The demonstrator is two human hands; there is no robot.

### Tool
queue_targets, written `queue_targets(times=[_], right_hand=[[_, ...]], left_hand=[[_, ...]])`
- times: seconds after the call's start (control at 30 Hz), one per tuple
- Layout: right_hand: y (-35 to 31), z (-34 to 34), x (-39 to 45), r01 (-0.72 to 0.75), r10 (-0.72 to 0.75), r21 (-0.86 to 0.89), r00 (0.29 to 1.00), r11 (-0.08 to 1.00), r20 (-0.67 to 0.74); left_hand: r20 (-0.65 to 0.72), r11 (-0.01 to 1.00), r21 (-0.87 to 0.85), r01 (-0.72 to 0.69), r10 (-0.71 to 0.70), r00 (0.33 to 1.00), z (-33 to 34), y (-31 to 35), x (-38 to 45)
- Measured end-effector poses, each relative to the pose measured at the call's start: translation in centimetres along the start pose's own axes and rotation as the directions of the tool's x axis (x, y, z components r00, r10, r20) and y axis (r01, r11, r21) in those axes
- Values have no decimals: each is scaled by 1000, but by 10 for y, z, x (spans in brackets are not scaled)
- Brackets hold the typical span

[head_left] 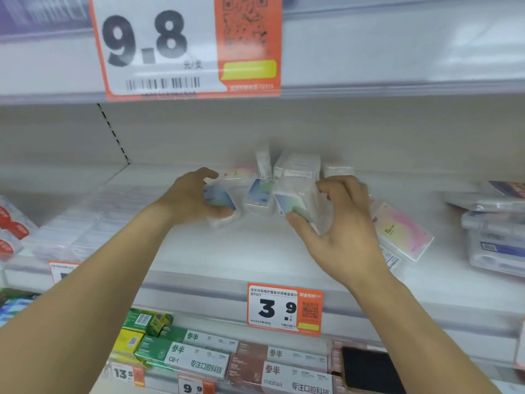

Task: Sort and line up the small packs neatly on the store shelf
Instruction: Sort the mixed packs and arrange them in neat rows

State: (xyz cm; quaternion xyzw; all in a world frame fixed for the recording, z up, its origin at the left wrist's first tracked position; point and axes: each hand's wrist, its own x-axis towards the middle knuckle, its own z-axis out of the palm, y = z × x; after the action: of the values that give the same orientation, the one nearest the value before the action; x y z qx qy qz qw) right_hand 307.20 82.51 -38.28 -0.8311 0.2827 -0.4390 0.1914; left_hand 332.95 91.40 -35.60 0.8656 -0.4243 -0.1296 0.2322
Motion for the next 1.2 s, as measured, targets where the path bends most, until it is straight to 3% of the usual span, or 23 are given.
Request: queue_targets(times=[0.17, 0.3, 0.43, 0.6, 0.77, 1.2], right_hand=[[-20, -7, -6, -190, 154, 316, 979, 930, 136], [-21, -3, -17, -212, 147, 315, 965, 925, 218], [-22, -4, -24, -169, 65, 262, 930, 950, 362], [-21, -10, -26, -253, 81, 330, 886, 909, 456], [-26, -11, -29, -286, 39, 442, 871, 850, 489], [-24, -13, -28, -286, 9, 446, 849, 848, 528]], left_hand=[[-75, 987, 24, -159, 160, 984, -3, 13, -48], [-119, 965, -26, -259, 255, 960, 6, 13, -77], [-40, 929, -132, -346, 344, 938, 11, 5, -102], [-135, 840, -382, -385, 361, 923, 17, 7, -125], [-173, 827, -394, -401, 361, 916, 21, 7, -131], [-170, 811, -475, -341, 295, 940, 25, 12, -135]])
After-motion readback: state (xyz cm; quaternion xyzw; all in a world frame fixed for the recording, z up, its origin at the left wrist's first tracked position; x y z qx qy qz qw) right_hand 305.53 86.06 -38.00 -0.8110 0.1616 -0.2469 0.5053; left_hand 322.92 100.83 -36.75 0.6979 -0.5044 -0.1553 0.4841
